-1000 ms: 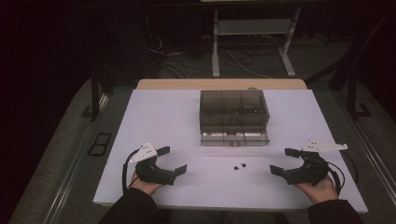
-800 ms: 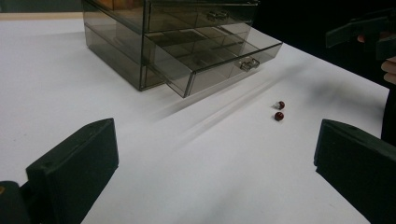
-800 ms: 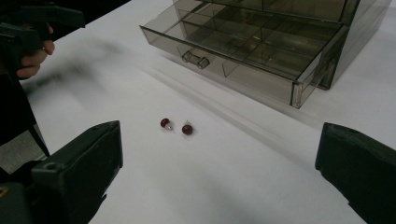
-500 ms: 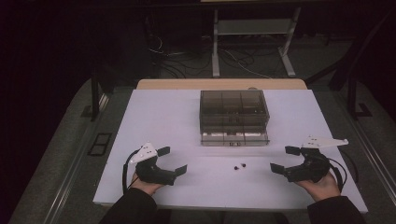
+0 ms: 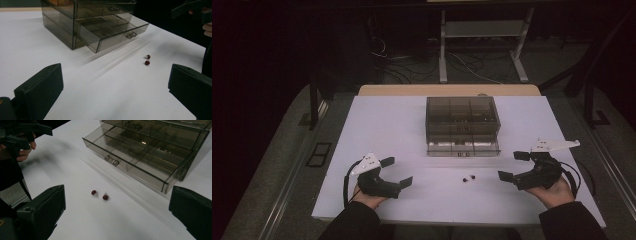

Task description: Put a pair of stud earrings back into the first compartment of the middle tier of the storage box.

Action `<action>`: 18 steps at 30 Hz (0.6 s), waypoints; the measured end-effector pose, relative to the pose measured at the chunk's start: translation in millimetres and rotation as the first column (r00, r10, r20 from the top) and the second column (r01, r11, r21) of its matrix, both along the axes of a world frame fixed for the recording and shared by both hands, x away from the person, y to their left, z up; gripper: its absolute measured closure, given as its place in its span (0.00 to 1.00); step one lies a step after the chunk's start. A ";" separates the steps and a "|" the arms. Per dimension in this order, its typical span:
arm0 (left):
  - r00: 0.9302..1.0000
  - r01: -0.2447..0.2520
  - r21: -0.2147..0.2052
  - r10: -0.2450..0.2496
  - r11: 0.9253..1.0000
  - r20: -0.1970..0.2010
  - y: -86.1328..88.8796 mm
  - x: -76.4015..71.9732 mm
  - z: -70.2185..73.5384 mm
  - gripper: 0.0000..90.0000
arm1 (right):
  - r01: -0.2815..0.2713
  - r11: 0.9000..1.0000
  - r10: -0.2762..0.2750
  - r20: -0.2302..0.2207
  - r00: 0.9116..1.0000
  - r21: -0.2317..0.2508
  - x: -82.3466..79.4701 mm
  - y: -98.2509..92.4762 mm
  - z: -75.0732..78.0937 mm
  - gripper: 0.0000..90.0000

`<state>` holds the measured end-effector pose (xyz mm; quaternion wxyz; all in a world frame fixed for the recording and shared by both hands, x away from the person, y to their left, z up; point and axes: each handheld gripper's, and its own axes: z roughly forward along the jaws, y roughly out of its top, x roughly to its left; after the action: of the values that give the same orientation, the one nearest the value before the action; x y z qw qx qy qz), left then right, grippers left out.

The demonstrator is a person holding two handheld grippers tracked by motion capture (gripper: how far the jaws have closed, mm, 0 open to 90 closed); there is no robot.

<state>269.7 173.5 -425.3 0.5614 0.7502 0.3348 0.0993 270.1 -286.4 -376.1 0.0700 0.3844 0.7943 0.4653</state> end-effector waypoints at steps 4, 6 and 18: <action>1.000 0.001 0.001 -0.001 1.000 0.001 0.6 0.1 0.0 0.00 | -0.019 1.000 0.019 0.005 1.000 -0.013 4.5 5.0 3.9 0.00; 1.000 0.000 -0.001 0.000 1.000 0.001 1.1 0.2 0.1 0.00 | -0.034 0.999 0.034 0.004 0.999 -0.023 7.2 8.1 6.3 0.00; 1.000 0.002 -0.004 -0.002 1.000 0.004 0.5 -0.1 0.7 0.00 | -0.109 0.992 0.107 -0.026 0.994 -0.069 21.0 30.9 7.1 0.00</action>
<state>269.6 173.9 -424.6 0.5637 0.7492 0.3332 0.0995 291.1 -255.5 -369.0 0.0494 0.3432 0.8307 0.4356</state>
